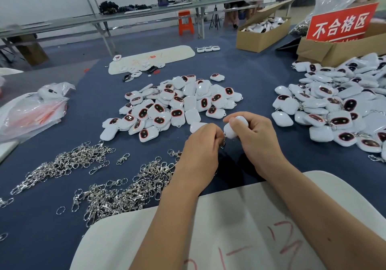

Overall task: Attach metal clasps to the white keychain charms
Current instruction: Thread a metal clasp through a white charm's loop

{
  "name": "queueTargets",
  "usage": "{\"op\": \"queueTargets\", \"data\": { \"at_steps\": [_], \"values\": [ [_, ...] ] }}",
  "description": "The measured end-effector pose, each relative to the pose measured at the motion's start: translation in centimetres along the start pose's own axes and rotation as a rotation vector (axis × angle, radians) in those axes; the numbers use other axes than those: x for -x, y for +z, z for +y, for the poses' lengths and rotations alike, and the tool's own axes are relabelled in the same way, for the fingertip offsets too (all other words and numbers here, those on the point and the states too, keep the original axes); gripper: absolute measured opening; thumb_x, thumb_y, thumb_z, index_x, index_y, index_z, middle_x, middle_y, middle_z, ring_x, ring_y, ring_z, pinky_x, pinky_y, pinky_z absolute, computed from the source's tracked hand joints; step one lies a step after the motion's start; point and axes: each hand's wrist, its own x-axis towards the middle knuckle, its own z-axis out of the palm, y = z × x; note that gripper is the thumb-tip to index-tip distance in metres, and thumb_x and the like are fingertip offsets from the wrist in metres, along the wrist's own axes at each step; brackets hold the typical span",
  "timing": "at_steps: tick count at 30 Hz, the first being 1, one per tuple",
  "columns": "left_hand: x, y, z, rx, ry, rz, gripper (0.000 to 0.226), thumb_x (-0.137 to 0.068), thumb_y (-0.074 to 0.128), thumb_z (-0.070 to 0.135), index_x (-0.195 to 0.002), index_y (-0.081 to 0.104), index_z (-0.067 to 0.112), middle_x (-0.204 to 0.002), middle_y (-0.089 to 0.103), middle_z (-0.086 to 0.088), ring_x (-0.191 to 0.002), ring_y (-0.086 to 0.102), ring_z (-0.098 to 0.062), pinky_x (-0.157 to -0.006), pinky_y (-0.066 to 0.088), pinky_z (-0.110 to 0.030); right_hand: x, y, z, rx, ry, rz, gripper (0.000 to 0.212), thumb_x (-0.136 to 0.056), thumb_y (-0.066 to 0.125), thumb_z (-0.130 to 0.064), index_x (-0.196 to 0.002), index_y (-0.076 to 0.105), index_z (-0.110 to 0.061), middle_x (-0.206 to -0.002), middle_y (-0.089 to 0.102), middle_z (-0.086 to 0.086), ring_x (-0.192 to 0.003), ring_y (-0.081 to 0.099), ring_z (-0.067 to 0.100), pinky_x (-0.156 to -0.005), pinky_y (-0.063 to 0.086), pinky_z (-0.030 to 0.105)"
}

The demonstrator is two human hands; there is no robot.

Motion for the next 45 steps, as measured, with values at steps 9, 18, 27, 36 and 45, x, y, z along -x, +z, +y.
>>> {"op": "queueTargets", "data": {
  "at_steps": [9,18,27,36,45],
  "values": [
    [0.01,0.37,-0.08,-0.006,-0.056,0.002,0.021,-0.096,0.041,0.007,-0.086,0.051,0.023,-0.087,0.058,0.004,-0.082,0.056,-0.023,-0.073,0.05,-0.051,0.25,0.08,-0.26,0.034,-0.003,-0.021,0.023,-0.092,0.058,-0.01,-0.082,0.075,-0.022,-0.068,0.064,0.004,-0.059,0.043,0.008,-0.054,0.038,0.019],
    [0.07,0.6,0.14,-0.052,-0.103,0.005,0.021,-0.094,0.042,0.007,-0.084,0.05,0.024,-0.084,0.057,0.005,-0.076,0.054,-0.022,-0.069,0.05,-0.049,0.52,0.08,-0.57,0.088,-0.023,-0.015,0.022,-0.092,0.057,-0.005,-0.079,0.072,-0.016,-0.053,0.054,-0.019,-0.047,0.038,0.004,-0.046,0.031,0.012],
    [0.04,0.59,0.26,0.076,-0.029,0.093,0.015,-0.1,0.052,0.008,-0.088,0.056,0.017,-0.09,0.058,0.003,-0.085,0.053,-0.017,-0.075,0.047,-0.04,0.42,-0.22,-0.38,-0.074,0.035,-0.046,0.02,-0.089,0.055,-0.016,-0.082,0.074,-0.02,-0.062,0.059,-0.001,-0.054,0.042,0.016,-0.049,0.034,0.026],
    [-0.3,0.8,0.14,0.215,0.017,0.177,0.016,-0.091,0.068,0.002,-0.093,0.069,0.018,-0.087,0.068,0.012,-0.085,0.065,-0.01,-0.074,0.054,-0.021,-0.11,-0.32,-0.34,-0.341,0.193,-0.058,0.031,-0.092,0.049,-0.009,-0.079,0.076,-0.02,-0.051,0.043,-0.004,-0.043,0.031,0.01,-0.042,0.028,0.021],
    [-0.43,0.63,-0.59,0.111,0.05,0.231,0.012,-0.089,0.07,0.011,-0.087,0.073,0.022,-0.082,0.07,0.014,-0.08,0.066,-0.007,-0.075,0.053,-0.033,0.24,-0.43,-0.43,-0.239,0.107,-0.084,0.027,-0.099,0.05,-0.01,-0.085,0.073,-0.015,-0.059,0.049,-0.002,-0.047,0.034,0.011,-0.044,0.03,0.022]
  ]
}}
